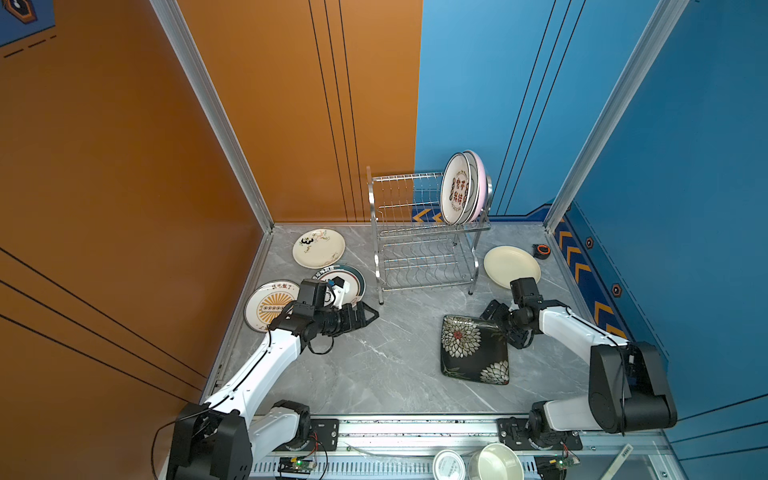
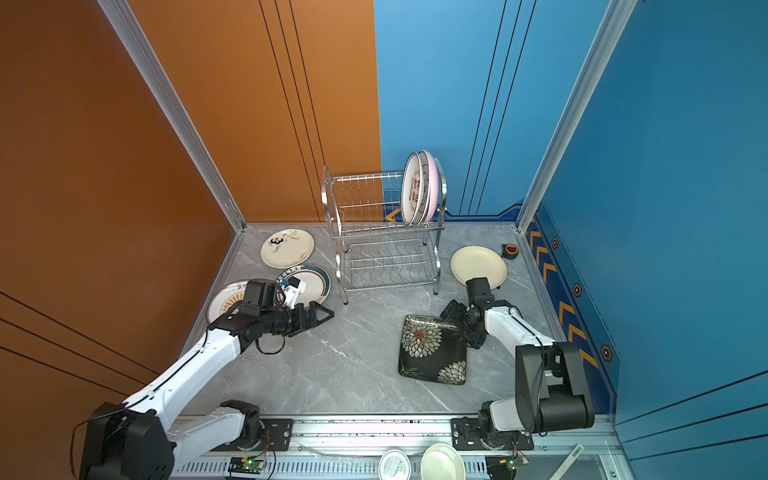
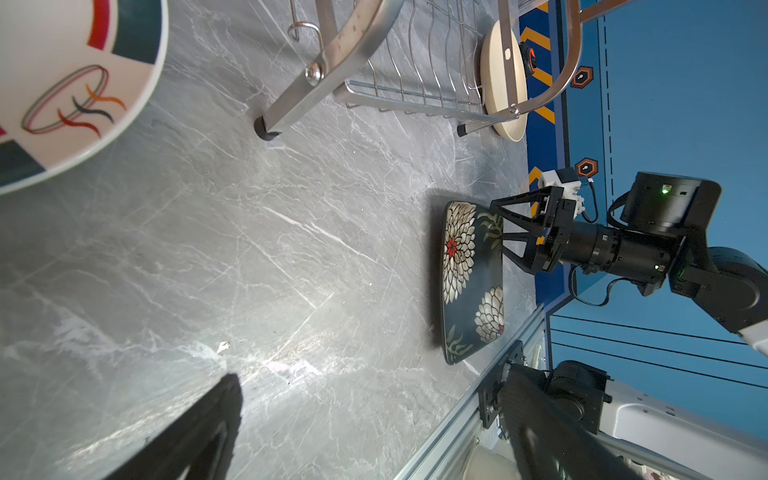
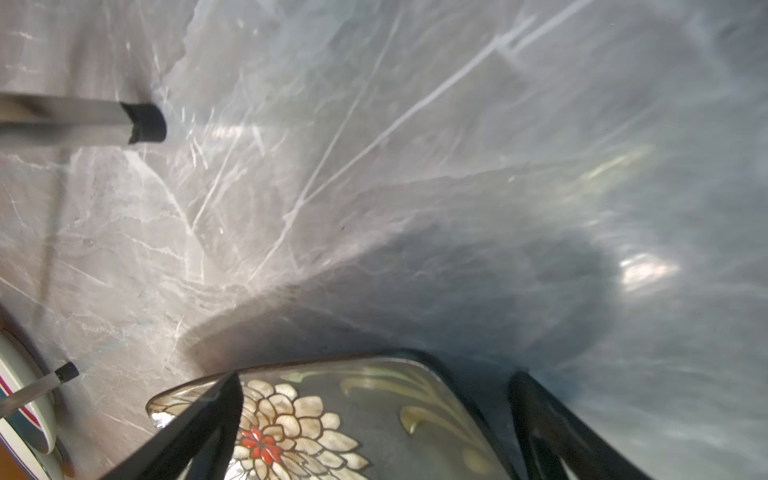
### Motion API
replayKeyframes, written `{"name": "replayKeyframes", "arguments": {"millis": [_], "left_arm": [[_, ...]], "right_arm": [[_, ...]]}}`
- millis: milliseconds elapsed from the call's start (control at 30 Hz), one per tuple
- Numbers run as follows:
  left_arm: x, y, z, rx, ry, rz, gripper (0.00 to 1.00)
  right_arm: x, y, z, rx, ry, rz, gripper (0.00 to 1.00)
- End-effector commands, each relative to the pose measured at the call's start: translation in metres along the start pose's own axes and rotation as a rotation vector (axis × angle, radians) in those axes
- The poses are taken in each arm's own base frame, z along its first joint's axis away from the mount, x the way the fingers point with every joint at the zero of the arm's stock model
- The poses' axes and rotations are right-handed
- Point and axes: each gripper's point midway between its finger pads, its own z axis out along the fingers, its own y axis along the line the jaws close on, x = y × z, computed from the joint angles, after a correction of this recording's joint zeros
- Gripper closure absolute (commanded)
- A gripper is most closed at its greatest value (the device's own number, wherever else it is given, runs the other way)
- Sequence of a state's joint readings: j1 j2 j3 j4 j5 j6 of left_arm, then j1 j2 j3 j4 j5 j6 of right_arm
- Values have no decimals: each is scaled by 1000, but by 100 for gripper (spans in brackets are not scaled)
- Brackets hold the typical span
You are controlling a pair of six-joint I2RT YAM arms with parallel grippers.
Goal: Load the plates into the dish rack
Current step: 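Push the dark square floral plate with the right gripper toward the left gripper, then reach the left gripper to the floral plate edge while the right holds it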
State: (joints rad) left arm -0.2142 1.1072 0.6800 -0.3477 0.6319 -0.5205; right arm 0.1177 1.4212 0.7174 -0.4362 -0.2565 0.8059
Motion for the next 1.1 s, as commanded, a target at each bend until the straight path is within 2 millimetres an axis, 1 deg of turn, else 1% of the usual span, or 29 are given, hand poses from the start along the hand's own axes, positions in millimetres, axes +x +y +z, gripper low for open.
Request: {"name": "replayKeyframes", "arguments": {"millis": [0,167,300,367,567,733,833,933,1067], "left_arm": [[0,5,0,-8,-17,-5,2],[0,3,2,-5,-9,0,2],[0,1,3,-1,-4,3,2],[3,-2,4,4,4,6,2],[14,-9,10,7,34,24,2],[24,-22,21,20,89,45,2],[34,-32,31,23,138,74,2],[46,-38,43,16,182,94,1],[60,-43,57,-4,233,121,0]], "right_arm": [[37,-6,17,43,102,32,0],[58,23,28,17,156,-41,0],[69,35,29,-5,190,-82,0],[72,32,26,7,208,-126,0],[79,6,8,76,242,-257,2],[92,-5,2,50,272,-283,5],[100,-10,2,41,291,-292,6],[106,-5,4,0,298,-298,7],[116,7,8,-49,311,-308,7]]}}
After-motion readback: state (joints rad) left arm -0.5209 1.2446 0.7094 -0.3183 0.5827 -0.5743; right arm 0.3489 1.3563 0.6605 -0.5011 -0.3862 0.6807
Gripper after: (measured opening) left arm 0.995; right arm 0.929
